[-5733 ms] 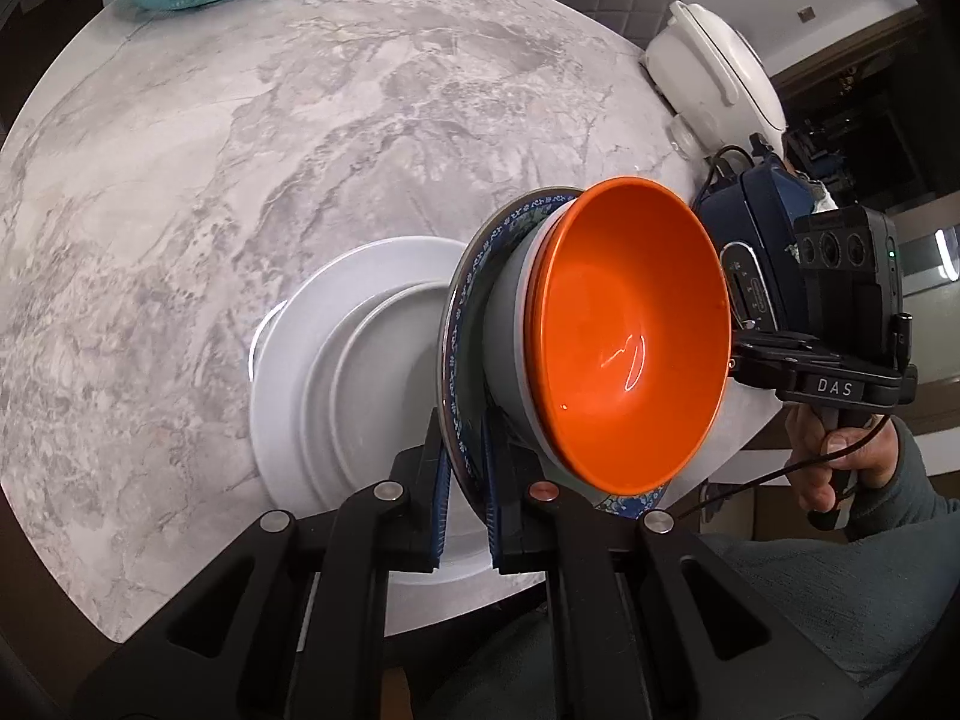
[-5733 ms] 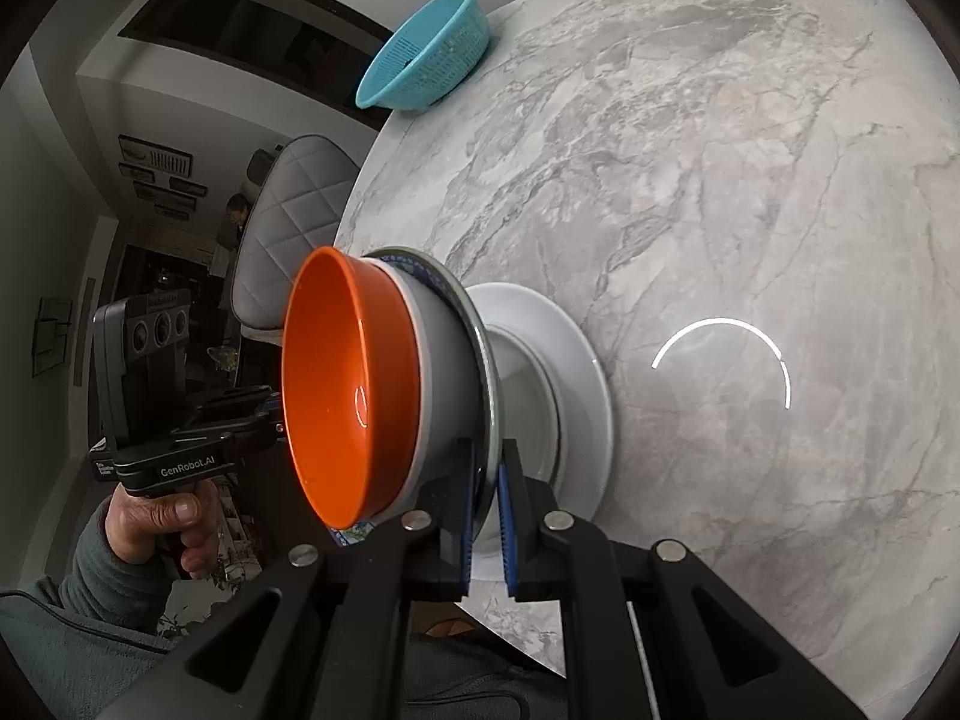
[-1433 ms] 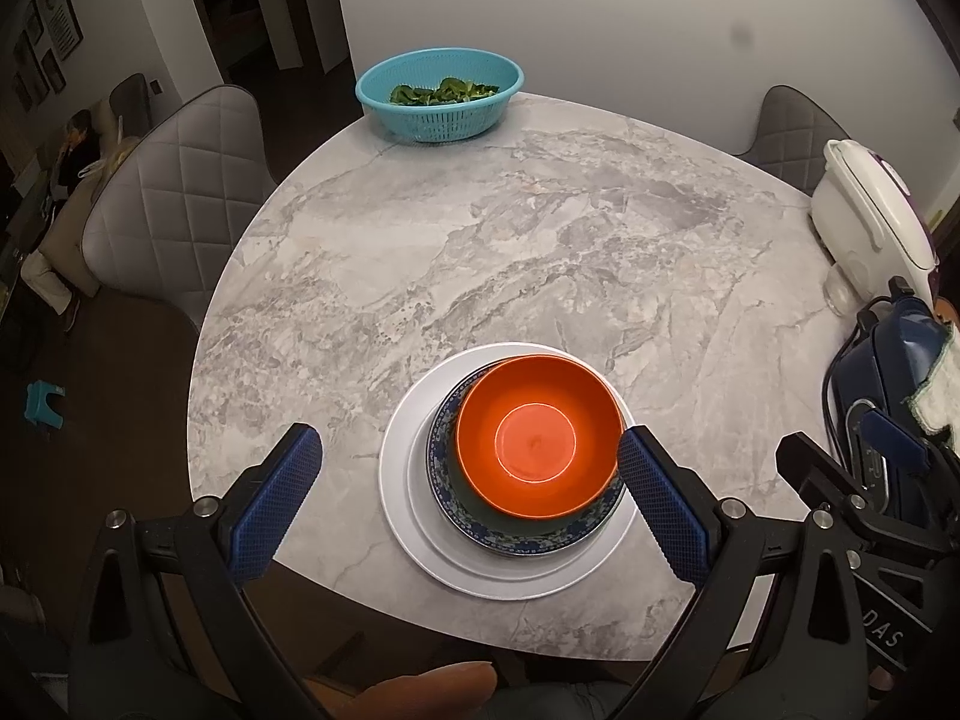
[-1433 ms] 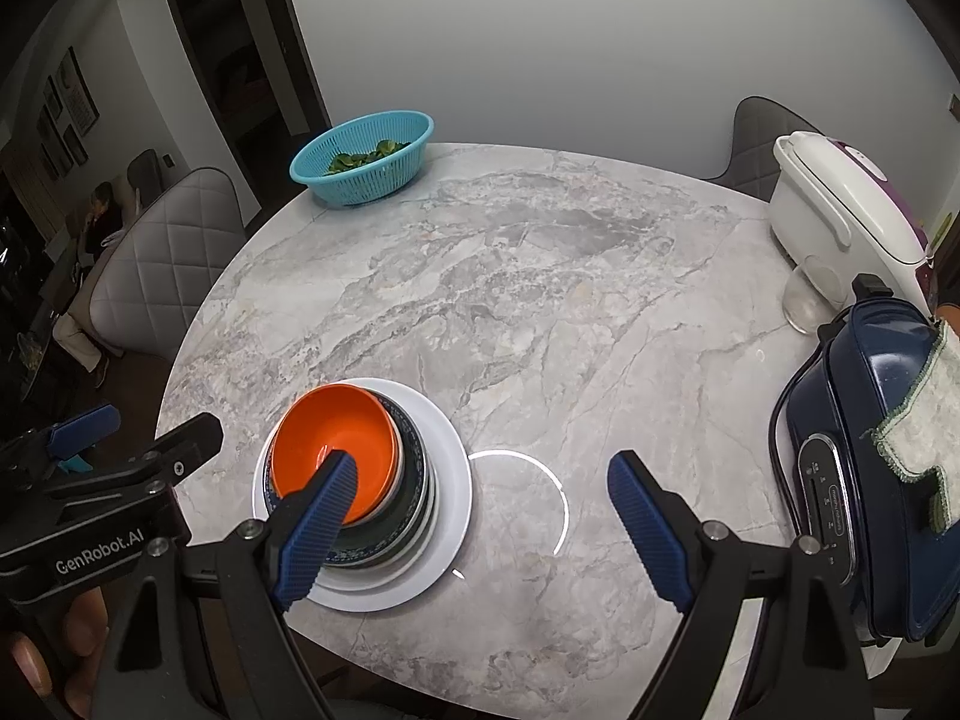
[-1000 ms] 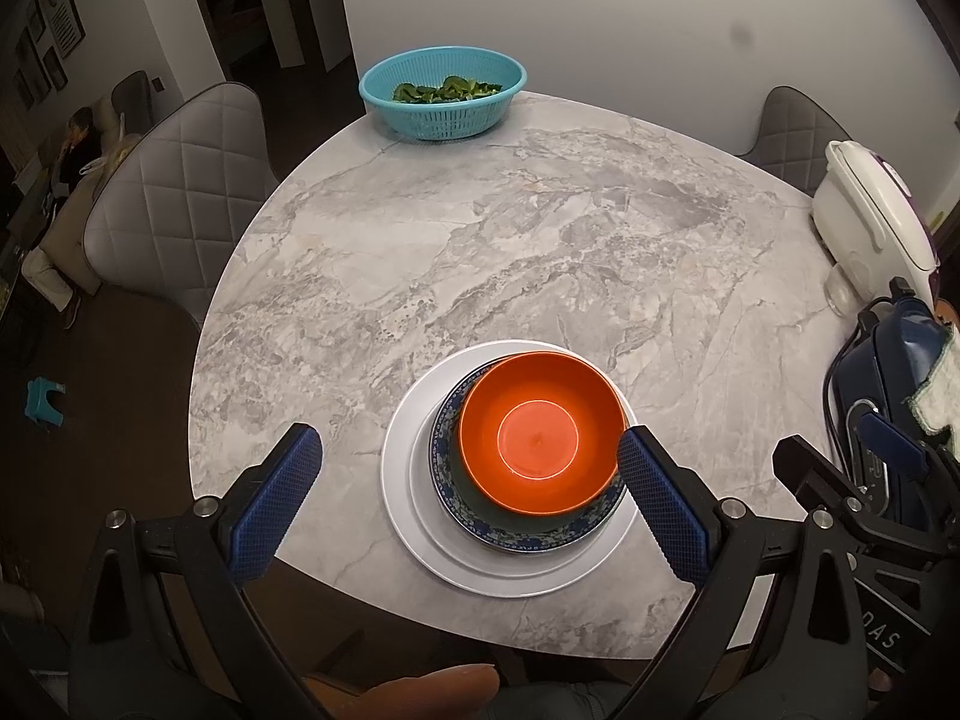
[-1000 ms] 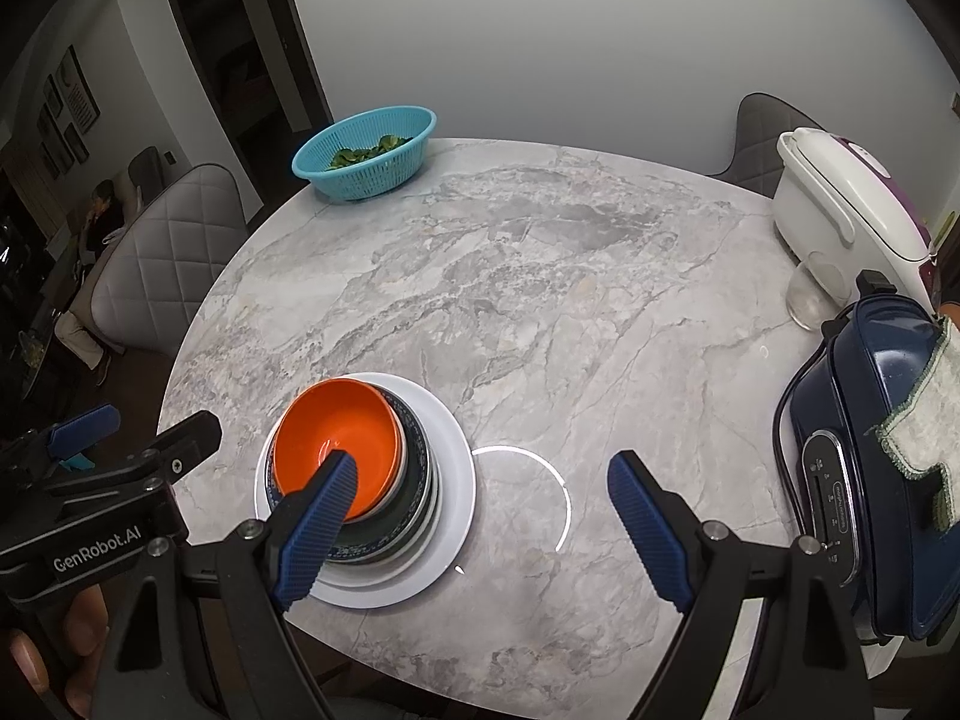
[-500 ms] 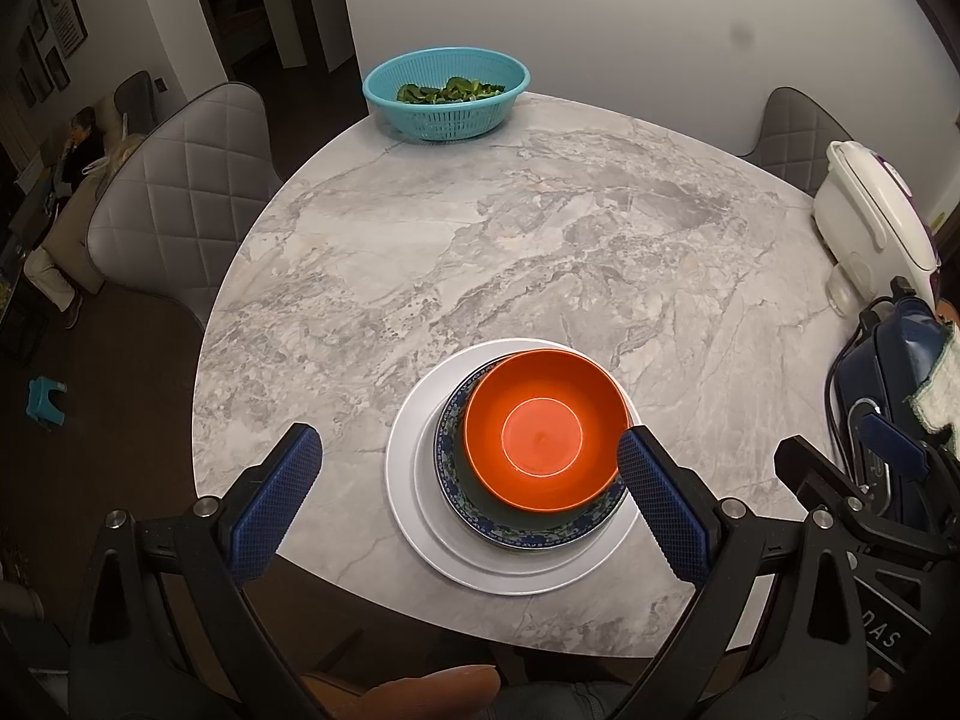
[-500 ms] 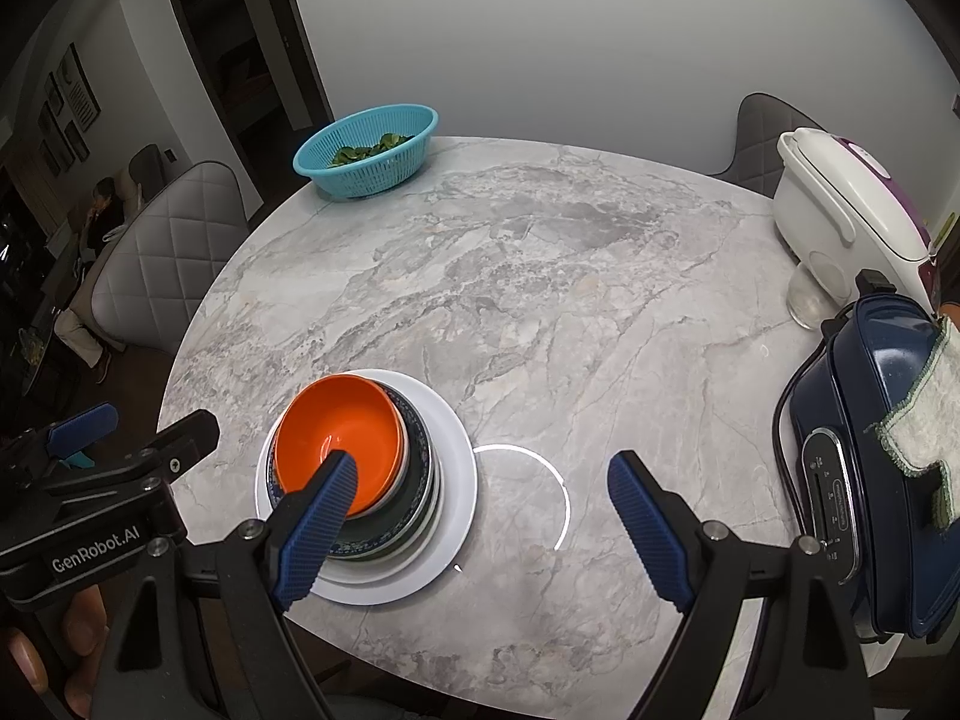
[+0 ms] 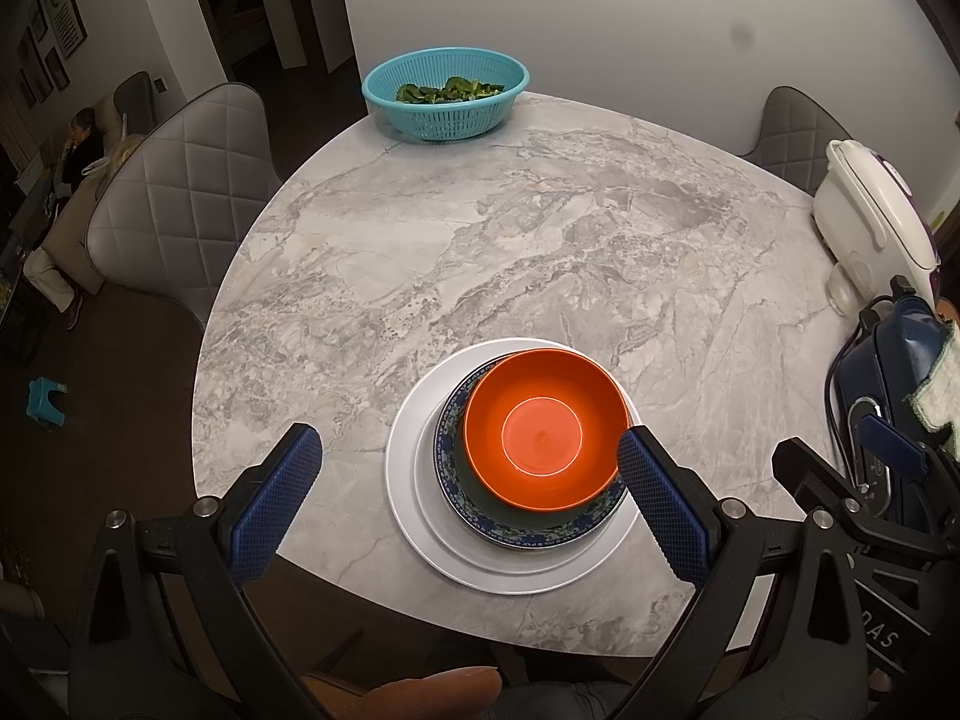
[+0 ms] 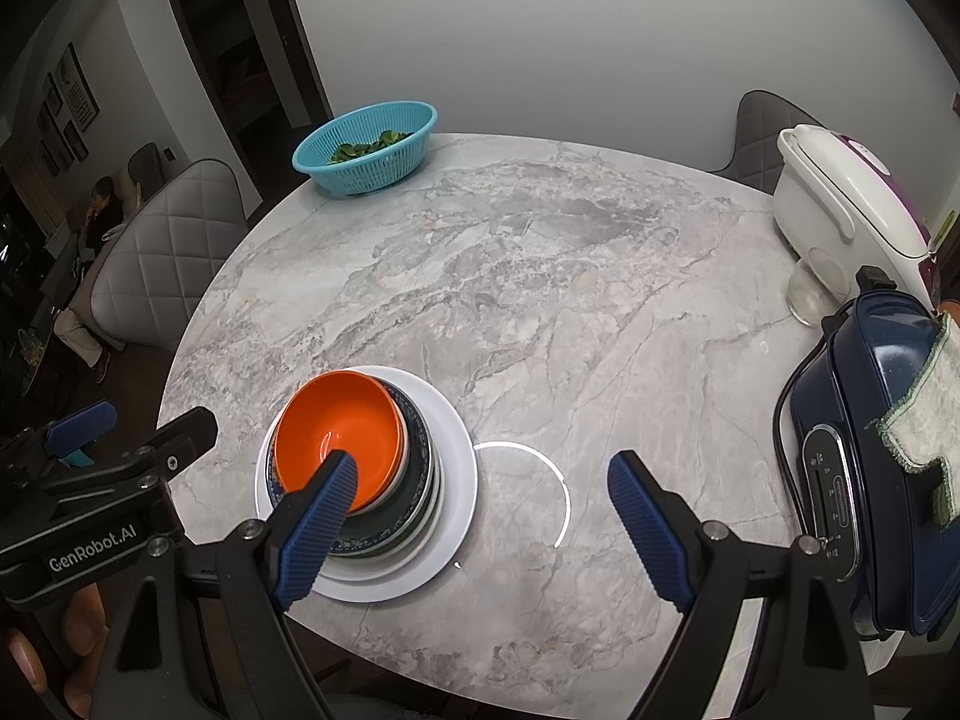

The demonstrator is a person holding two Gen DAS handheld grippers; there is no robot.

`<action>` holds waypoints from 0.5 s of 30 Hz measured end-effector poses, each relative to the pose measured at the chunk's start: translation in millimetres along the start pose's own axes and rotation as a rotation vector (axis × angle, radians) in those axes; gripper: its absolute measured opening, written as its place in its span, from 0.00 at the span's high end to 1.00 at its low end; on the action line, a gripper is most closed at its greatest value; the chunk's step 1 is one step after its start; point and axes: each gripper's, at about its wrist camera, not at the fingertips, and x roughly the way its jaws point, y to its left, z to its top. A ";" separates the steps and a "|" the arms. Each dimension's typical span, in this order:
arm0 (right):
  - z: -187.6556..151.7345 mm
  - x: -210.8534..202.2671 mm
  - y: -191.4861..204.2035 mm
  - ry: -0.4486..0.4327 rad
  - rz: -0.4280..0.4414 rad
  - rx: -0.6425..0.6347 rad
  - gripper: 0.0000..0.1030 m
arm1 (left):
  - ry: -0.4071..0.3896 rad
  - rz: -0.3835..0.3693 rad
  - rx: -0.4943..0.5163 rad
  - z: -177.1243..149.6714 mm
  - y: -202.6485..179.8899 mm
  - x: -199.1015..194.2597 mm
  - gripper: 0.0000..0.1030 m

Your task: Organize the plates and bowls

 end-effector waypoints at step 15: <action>1.1 0.5 -0.4 0.003 0.000 0.000 0.15 | -0.001 0.000 -0.001 -0.5 0.5 0.3 0.03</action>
